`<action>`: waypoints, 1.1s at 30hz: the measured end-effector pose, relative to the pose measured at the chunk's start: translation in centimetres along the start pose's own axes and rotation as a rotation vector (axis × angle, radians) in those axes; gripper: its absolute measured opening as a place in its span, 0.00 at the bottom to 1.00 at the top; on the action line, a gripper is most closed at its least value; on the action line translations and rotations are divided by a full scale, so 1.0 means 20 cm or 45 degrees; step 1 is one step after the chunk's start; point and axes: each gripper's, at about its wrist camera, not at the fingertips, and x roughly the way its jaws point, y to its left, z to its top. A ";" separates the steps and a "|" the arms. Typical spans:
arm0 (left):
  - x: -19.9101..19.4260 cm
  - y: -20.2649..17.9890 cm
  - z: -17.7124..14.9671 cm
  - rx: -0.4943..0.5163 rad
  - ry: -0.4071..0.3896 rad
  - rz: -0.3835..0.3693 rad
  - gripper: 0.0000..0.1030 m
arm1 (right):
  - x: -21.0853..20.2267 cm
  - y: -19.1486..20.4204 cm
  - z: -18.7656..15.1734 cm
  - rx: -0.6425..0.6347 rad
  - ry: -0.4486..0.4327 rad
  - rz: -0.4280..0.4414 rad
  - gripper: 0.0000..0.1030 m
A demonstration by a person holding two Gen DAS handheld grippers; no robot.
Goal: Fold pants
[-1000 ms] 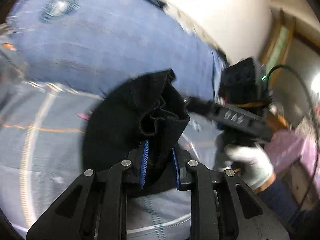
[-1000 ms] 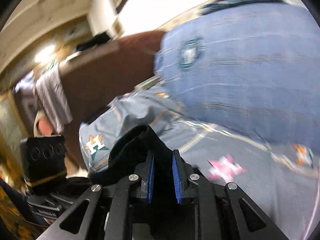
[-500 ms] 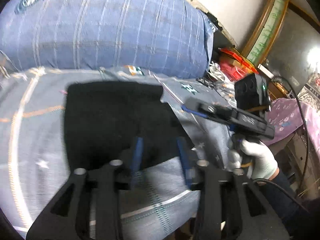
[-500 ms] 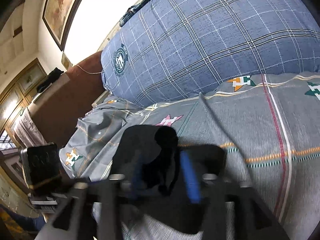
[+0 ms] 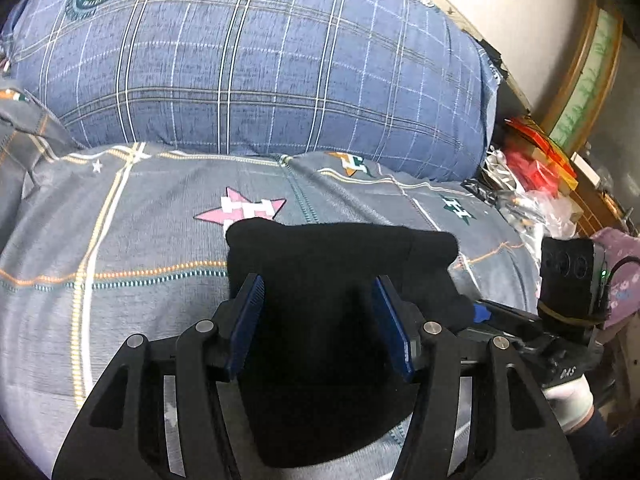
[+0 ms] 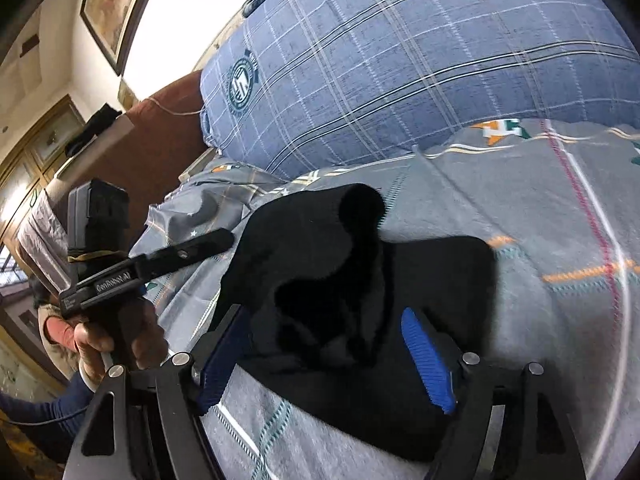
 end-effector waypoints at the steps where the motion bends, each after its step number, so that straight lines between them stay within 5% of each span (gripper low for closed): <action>1: 0.01 0.00 -0.01 0.011 -0.002 0.011 0.55 | 0.03 0.01 0.01 -0.003 0.007 0.011 0.74; 4: 0.03 -0.02 -0.04 0.042 0.006 0.018 0.55 | 0.13 0.03 0.02 -0.026 -0.011 -0.018 0.74; 5: 0.04 -0.02 -0.05 0.050 0.006 0.020 0.55 | 0.14 0.04 0.02 -0.054 -0.037 -0.047 0.64; 6: 0.04 -0.02 -0.06 0.058 0.003 0.027 0.55 | 0.15 0.05 0.02 -0.062 -0.048 -0.064 0.38; 11: 0.01 -0.06 -0.06 0.050 -0.006 -0.013 0.55 | 0.09 0.04 0.02 -0.030 -0.083 -0.009 0.15; 18: -0.09 -0.20 -0.07 0.063 -0.057 -0.092 0.55 | -0.16 0.16 0.03 -0.130 -0.152 -0.042 0.14; 27: 0.04 -0.34 -0.11 0.151 0.005 -0.071 0.55 | -0.34 -0.01 -0.02 0.017 -0.243 -0.079 0.13; 33: 0.12 -0.36 -0.17 0.195 0.022 -0.043 0.57 | -0.24 -0.16 -0.03 0.073 -0.140 -0.217 0.13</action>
